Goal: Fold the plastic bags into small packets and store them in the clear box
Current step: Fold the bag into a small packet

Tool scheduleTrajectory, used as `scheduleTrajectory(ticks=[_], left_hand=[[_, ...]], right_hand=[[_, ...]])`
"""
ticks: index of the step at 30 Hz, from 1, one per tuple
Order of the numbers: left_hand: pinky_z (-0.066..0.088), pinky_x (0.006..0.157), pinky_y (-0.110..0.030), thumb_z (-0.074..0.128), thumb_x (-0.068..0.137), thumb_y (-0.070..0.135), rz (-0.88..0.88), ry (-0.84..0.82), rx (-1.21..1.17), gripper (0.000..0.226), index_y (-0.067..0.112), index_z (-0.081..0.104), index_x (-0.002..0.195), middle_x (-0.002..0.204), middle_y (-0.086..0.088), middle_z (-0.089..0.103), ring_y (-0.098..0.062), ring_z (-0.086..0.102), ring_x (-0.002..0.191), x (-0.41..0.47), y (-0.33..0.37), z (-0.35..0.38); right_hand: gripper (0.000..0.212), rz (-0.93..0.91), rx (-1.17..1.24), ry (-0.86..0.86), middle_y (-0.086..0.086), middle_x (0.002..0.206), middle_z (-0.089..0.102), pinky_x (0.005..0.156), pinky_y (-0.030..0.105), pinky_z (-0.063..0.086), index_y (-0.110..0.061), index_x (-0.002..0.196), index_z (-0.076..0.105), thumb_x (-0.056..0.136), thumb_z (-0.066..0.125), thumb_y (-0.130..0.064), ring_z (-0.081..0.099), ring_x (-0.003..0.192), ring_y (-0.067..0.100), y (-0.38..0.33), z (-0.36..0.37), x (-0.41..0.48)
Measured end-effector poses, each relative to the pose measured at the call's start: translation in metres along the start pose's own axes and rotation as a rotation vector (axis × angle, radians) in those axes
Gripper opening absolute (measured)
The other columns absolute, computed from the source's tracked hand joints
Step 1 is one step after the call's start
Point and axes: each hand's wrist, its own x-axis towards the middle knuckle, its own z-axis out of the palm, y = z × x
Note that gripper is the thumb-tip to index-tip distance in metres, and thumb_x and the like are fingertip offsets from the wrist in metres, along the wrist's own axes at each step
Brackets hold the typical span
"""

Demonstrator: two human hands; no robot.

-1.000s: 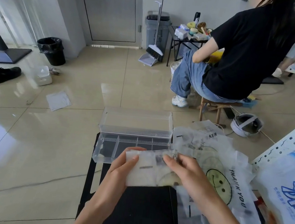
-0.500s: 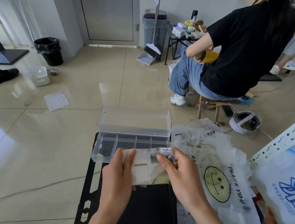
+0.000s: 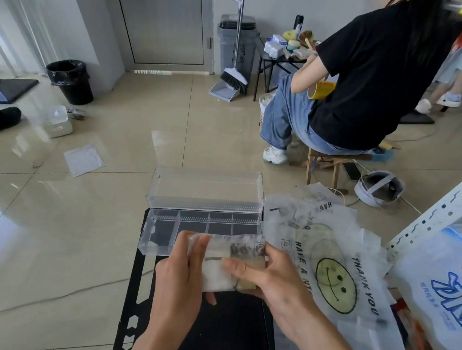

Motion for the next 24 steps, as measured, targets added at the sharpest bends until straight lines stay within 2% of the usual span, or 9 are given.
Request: scheduleTrajectory(ticks=[3, 5, 8, 10, 11, 13, 17, 21, 24], left_hand=[[0.047, 0.039, -0.025, 0.044, 0.107, 0.035, 0.042, -0.033, 0.045, 0.023, 0.021, 0.054, 0.092, 0.062, 0.000, 0.070, -0.019, 0.063, 0.038, -0.002, -0.003, 0.002], [0.043, 0.040, -0.017, 0.040, 0.105, 0.043, 0.098, -0.033, 0.143, 0.024, 0.024, 0.052, 0.095, 0.054, 0.002, 0.066, -0.011, 0.063, 0.039, -0.003, -0.008, 0.005], [0.032, 0.041, -0.024, 0.031, 0.097, 0.058, 0.172, 0.038, 0.239, 0.039, 0.025, 0.052, 0.095, 0.044, -0.004, 0.048, -0.012, 0.045, 0.039, -0.001, -0.014, 0.005], [0.026, 0.043, -0.025, 0.030, 0.094, 0.062, 0.145, 0.047, 0.209, 0.038, 0.030, 0.051, 0.090, 0.050, -0.014, 0.051, -0.013, 0.038, 0.040, 0.002, -0.013, 0.001], [0.026, 0.044, -0.025, 0.031, 0.095, 0.061, 0.129, 0.047, 0.192, 0.036, 0.031, 0.050, 0.088, 0.053, -0.016, 0.052, -0.013, 0.037, 0.041, 0.002, -0.012, 0.000], [0.030, 0.045, -0.023, 0.037, 0.100, 0.052, 0.132, 0.037, 0.158, 0.030, 0.029, 0.051, 0.086, 0.053, -0.014, 0.051, -0.012, 0.037, 0.043, 0.002, -0.009, 0.000], [0.031, 0.043, -0.020, 0.043, 0.108, 0.035, 0.127, 0.013, 0.139, 0.031, 0.011, 0.050, 0.089, 0.053, -0.003, 0.048, -0.010, 0.036, 0.044, -0.001, -0.010, 0.006], [0.025, 0.040, -0.020, 0.044, 0.108, 0.034, 0.093, 0.010, 0.077, 0.032, 0.009, 0.049, 0.089, 0.048, 0.007, 0.040, -0.009, 0.030, 0.044, -0.003, -0.009, 0.009], [0.023, 0.041, -0.023, 0.044, 0.106, 0.040, 0.073, 0.009, 0.057, 0.034, 0.011, 0.049, 0.088, 0.048, 0.005, 0.035, -0.009, 0.025, 0.046, -0.004, -0.009, 0.010]], right_hand=[[0.043, -0.030, 0.088, 0.069, 0.003, 0.092, 0.082, 0.074, 0.030, 0.062, -0.010, 0.104, 0.072, 0.067, 0.095, -0.012, 0.079, 0.084, 0.018, 0.002, 0.002, -0.001], [0.036, -0.119, -0.046, 0.185, -0.004, 0.086, 0.081, 0.070, 0.028, 0.063, -0.014, 0.096, 0.074, 0.068, 0.096, -0.013, 0.078, 0.078, 0.011, 0.002, 0.006, -0.003], [0.034, -0.146, -0.105, 0.195, -0.010, 0.084, 0.080, 0.078, 0.023, 0.058, -0.019, 0.088, 0.074, 0.066, 0.098, -0.027, 0.075, 0.079, 0.003, 0.001, 0.010, -0.005], [0.036, -0.079, 0.104, 0.080, 0.000, 0.095, 0.081, 0.094, 0.034, 0.054, -0.014, 0.094, 0.077, 0.066, 0.097, -0.025, 0.076, 0.095, 0.015, 0.001, 0.006, -0.002], [0.037, -0.047, 0.223, 0.029, 0.007, 0.099, 0.080, 0.096, 0.040, 0.054, -0.009, 0.098, 0.077, 0.067, 0.095, -0.018, 0.076, 0.099, 0.023, 0.003, 0.003, -0.001], [0.038, -0.003, 0.327, 0.004, 0.015, 0.102, 0.079, 0.092, 0.042, 0.056, -0.002, 0.103, 0.074, 0.069, 0.091, -0.006, 0.076, 0.100, 0.030, 0.004, 0.002, 0.001], [0.036, 0.048, 0.315, 0.030, 0.012, 0.104, 0.080, 0.094, 0.039, 0.056, -0.003, 0.111, 0.074, 0.077, 0.085, -0.005, 0.077, 0.100, 0.026, 0.005, 0.010, -0.001], [0.031, 0.049, 0.328, 0.136, 0.013, 0.100, 0.081, 0.090, 0.041, 0.060, -0.003, 0.106, 0.076, 0.077, 0.086, -0.006, 0.077, 0.097, 0.030, 0.010, 0.015, 0.001], [0.019, -0.010, 0.243, 0.255, 0.007, 0.090, 0.082, 0.080, 0.033, 0.062, -0.010, 0.096, 0.080, 0.078, 0.087, -0.009, 0.079, 0.087, 0.023, 0.012, 0.021, 0.001]])
